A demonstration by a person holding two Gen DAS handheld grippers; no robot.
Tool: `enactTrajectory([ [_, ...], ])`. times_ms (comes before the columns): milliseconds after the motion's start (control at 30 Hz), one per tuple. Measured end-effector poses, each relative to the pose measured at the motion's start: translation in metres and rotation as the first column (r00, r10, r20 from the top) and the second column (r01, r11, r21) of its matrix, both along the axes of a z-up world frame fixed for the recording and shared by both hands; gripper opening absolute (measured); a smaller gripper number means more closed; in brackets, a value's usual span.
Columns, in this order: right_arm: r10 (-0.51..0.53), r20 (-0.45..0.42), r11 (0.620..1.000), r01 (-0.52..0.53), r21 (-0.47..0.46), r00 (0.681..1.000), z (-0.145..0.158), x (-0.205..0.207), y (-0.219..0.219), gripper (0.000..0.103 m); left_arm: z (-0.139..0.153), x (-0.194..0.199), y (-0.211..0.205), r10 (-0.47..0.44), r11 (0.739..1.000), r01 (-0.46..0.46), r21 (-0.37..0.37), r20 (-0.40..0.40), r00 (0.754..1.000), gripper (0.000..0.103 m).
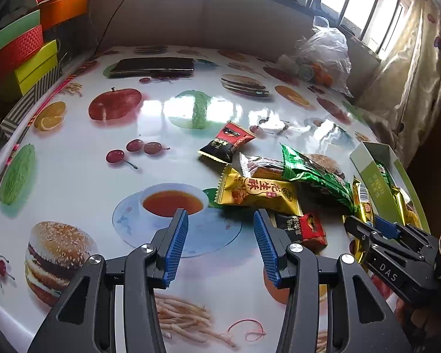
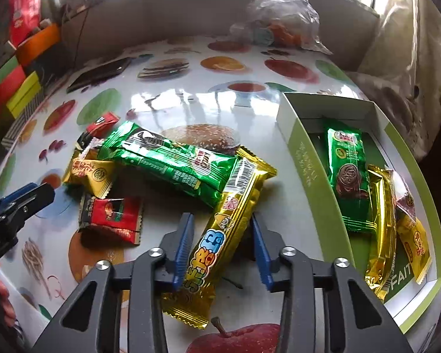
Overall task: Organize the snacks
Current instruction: 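Grasp the yellow-blue candy bar with the right tool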
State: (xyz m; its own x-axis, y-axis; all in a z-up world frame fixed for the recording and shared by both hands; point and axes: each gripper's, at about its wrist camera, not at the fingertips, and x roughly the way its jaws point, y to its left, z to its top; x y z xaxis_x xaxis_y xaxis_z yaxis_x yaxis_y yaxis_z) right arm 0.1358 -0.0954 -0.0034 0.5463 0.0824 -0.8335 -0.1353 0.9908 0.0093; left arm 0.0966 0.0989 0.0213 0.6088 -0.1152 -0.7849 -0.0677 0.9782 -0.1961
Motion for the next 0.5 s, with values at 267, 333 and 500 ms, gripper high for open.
enactTrajectory([
  [267, 0.016, 0.002, 1.0, -0.016, 0.023, 1.0, 0.001, -0.007, -0.004, 0.025, 0.003, 0.003, -0.009, -0.025, 1.0, 0.025, 0.014, 0.002, 1.0, 0.048],
  [333, 0.024, 0.002, 0.999, -0.024, 0.03, 1.0, 0.001, -0.009, -0.004, 0.025, 0.004, 0.004, -0.011, -0.032, 0.999, 0.032, 0.011, 0.003, 0.999, 0.048],
  [500, 0.104, 0.001, 0.992, -0.104, 0.078, 0.995, 0.001, -0.019, 0.001, 0.023, 0.005, 0.006, -0.015, -0.037, 0.999, 0.037, 0.005, 0.003, 0.999, 0.048],
])
